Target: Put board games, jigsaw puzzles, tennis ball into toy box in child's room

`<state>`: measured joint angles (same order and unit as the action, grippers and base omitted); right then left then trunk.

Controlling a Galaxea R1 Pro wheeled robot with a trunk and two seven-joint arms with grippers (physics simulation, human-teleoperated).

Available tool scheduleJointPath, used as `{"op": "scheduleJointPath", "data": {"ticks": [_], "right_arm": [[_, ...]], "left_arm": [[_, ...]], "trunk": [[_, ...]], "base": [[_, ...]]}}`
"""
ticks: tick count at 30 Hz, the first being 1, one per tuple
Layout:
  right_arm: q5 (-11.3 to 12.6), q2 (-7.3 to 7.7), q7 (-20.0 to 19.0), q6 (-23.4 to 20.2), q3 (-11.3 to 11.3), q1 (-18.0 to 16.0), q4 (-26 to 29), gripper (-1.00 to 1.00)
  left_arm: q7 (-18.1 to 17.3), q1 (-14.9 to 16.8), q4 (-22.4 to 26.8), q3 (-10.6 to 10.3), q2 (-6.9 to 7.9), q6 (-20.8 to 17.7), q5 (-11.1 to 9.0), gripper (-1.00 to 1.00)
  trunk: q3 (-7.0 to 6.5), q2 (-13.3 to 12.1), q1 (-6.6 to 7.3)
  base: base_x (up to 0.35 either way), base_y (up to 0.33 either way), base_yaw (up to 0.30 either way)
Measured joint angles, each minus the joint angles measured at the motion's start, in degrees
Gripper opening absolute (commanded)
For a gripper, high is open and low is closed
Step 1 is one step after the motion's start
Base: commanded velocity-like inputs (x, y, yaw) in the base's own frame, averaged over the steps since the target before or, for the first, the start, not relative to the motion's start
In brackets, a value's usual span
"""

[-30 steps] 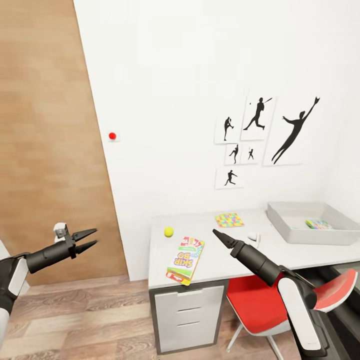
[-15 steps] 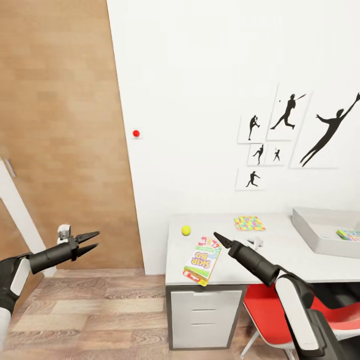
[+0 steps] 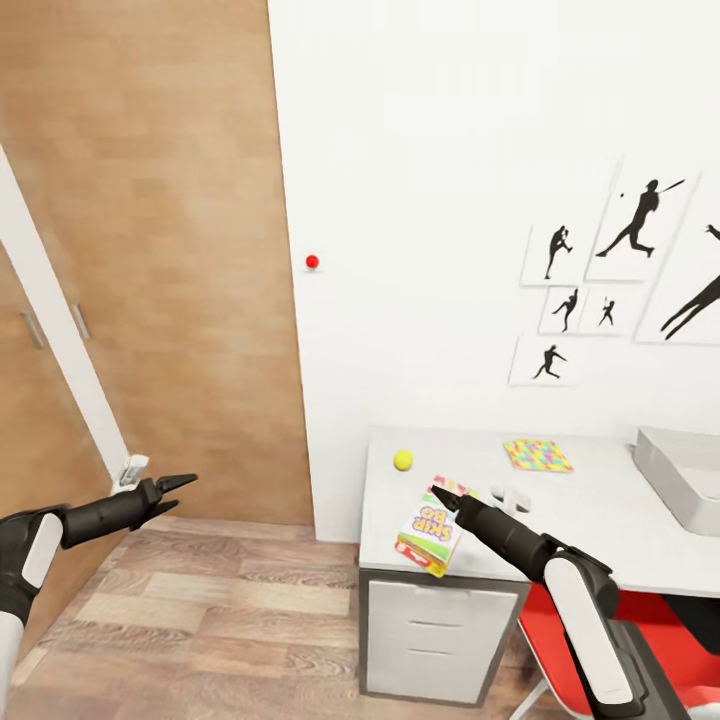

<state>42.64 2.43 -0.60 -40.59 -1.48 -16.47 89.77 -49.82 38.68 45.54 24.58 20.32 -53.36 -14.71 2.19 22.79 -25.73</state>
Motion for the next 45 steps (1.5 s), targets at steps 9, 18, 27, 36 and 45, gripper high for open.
{"op": "scheduleJointPath", "data": {"ticks": [9,18,27,36,45], "right_arm": [[-0.13,-0.32,0.17,0.03,0.1,0.01,0.11,1.0],[0.25,-0.32,0.2,0.0,-0.02,0.01,0.13,1.0],[0.38,-0.35,0.18,0.04,-0.05,0.01,0.12,1.0],[0.41,-0.36,0.2,0.03,-0.05,0.02,0.12,1.0],[0.41,-0.35,0.15,0.03,-0.03,0.01,0.1,1.0]], "left_arm": [[0.0,0.01,0.0,-0.01,-0.01,0.82,0.03,1.0],[0.05,0.01,0.0,0.01,0.06,0.85,0.03,1.0],[0.21,0.01,0.0,-0.04,0.03,0.87,0.03,1.0],[0.34,0.03,-0.02,-0.02,-0.01,0.94,0.05,1.0],[0.19,0.02,0.0,-0.06,-0.01,0.93,0.04,1.0]], "trunk": [[0.05,-0.01,-0.01],[0.05,0.0,-0.01],[0.05,0.0,0.0],[0.05,0.0,0.0],[0.05,0.0,0.0]], "base": [[0.095,-0.075,0.016],[0.047,-0.083,0.0],[0.059,-0.007,-0.003],[0.16,0.0,-0.171],[0.169,0.0,-0.107]]}}
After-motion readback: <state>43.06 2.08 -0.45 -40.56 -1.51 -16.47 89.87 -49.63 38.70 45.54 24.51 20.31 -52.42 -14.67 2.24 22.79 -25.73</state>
